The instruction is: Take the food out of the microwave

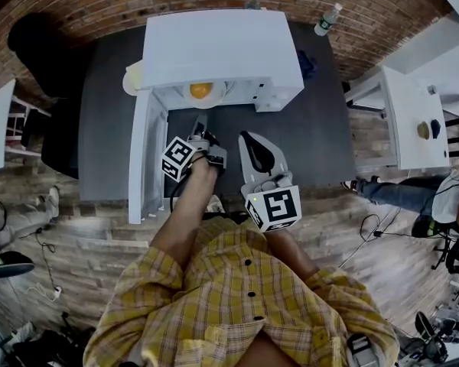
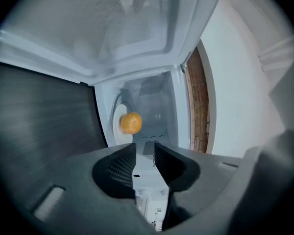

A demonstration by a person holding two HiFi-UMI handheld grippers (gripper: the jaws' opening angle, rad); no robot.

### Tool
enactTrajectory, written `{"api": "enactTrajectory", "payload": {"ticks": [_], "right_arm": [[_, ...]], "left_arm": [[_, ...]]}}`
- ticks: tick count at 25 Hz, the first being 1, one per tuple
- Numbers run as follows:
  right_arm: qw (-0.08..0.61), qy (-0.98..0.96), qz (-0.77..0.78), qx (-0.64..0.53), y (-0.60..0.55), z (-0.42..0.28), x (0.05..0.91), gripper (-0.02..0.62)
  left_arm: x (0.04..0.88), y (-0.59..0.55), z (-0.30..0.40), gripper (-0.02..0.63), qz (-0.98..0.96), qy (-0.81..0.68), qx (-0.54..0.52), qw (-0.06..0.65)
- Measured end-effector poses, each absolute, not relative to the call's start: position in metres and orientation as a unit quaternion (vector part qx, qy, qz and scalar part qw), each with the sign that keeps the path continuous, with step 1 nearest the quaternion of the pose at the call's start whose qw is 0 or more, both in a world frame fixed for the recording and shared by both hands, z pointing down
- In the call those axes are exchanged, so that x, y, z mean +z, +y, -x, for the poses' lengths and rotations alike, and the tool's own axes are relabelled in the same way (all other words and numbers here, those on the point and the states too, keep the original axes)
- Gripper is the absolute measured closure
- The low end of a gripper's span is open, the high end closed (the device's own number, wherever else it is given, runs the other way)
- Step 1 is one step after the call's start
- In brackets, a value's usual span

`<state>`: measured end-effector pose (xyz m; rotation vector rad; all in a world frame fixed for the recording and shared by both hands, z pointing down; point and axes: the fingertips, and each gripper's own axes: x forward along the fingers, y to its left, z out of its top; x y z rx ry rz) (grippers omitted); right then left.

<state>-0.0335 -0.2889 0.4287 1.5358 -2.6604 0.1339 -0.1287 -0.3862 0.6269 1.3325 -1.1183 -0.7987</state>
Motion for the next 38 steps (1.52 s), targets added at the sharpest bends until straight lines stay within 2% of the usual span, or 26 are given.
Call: {"api": "enactTrajectory", "payload": {"ticks": [15,26,32,38], "right_arm": [[0.036,-0.861,-0.505,0.045,-0.302,0.032,0.438,0.595],[0.025,-0.857,-0.512,0.049,-0.305,0.024,0.435,0.595],[0.028,-0.856,-0.515,0.038,-0.306,0.018,0.433,0.594],[0.022,-0.850,-0.525,0.044,-0.308,0.010,0.439,0.594]], "left_arm": [[0.695,-0.424,0.134,0.476,-0.485,-0.477,-0.392,0.619],[0.717,-0.442,0.139,0.480,-0.465,-0.500,-0.397,0.613],[0.720,-0.451,0.139,0.494,-0.463,-0.503,-0.403,0.608],[0.722,-0.457,0.138,0.545,-0.465,-0.504,-0.395,0.612]]}}
